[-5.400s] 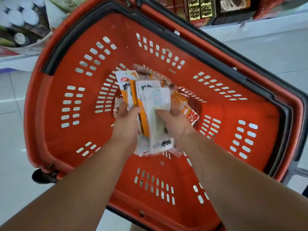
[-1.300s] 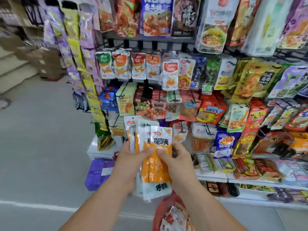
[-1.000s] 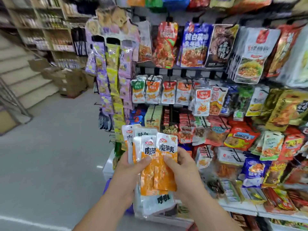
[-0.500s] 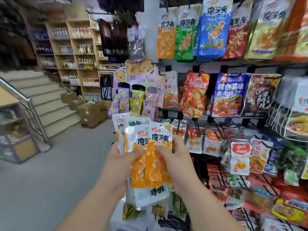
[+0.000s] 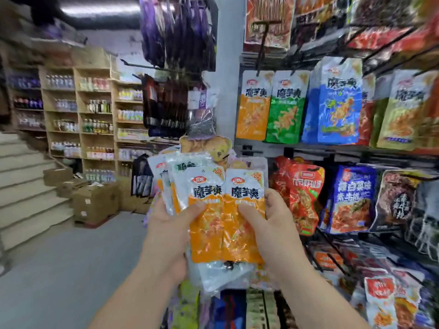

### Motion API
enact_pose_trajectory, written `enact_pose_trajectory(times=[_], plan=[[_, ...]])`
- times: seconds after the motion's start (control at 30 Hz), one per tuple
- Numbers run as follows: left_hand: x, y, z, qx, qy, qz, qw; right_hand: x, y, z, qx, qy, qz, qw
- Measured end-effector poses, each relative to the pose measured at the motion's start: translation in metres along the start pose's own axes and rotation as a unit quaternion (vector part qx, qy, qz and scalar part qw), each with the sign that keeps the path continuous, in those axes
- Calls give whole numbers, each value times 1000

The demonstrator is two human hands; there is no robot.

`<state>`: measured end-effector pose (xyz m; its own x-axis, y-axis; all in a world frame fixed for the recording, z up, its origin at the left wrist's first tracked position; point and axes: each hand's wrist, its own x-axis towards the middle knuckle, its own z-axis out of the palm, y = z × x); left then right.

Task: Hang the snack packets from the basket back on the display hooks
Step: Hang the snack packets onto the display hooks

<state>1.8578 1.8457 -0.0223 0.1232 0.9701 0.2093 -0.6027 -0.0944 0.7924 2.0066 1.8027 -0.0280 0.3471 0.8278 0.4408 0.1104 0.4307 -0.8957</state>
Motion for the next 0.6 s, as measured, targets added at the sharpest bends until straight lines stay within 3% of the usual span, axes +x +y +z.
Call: enact_pose_trajectory(times=[0.23,0.6], plan=[[40,5,-30,-49,-45,-50,997,7,1,56,-58,77,-62,993],[69,25,-51,-43,-104,-73,991,13,-10,89,-132,92,-70,984]])
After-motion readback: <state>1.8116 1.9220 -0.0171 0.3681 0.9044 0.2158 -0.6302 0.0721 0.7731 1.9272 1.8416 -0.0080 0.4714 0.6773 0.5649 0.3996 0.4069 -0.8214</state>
